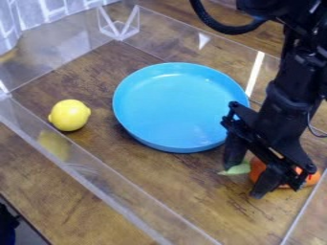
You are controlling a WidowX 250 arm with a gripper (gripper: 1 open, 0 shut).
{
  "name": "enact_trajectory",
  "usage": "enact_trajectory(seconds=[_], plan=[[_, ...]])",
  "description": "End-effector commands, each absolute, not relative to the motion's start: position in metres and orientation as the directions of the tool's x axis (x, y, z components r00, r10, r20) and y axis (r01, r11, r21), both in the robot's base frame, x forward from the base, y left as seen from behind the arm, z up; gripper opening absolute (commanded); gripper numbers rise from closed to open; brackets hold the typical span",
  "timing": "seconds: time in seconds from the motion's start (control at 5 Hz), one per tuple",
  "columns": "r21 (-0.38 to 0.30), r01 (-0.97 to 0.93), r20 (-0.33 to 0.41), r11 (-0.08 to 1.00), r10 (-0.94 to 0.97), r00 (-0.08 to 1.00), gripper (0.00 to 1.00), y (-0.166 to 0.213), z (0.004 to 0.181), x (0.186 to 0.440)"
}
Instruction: Move the carrot to the right side
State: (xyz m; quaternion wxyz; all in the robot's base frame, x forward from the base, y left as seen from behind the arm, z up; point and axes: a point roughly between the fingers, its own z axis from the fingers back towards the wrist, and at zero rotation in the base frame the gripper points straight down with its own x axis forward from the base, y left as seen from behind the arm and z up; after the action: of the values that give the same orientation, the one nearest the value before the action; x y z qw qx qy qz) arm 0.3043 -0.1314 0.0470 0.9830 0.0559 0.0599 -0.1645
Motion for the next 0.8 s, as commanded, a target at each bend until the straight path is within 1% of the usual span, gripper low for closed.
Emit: enact_trajectory(seconds=[0.0, 0.2, 0.4, 0.6], plan=[[0.075, 0.288, -0.014, 0.955, -0.288, 0.958, 1.0, -0.13, 0.096, 0.317], [0.098, 0.231, 0.04, 0.968, -0.236, 0.971, 1.0, -0.116, 0.131, 0.319], [0.091, 0.126, 0.113, 0.988, -0.136, 0.984, 1.0, -0.089, 0.162, 0.317], [0.055, 0.193, 0.114, 0.98, -0.198, 0.973, 1.0, -0.093, 0.154, 0.308]])
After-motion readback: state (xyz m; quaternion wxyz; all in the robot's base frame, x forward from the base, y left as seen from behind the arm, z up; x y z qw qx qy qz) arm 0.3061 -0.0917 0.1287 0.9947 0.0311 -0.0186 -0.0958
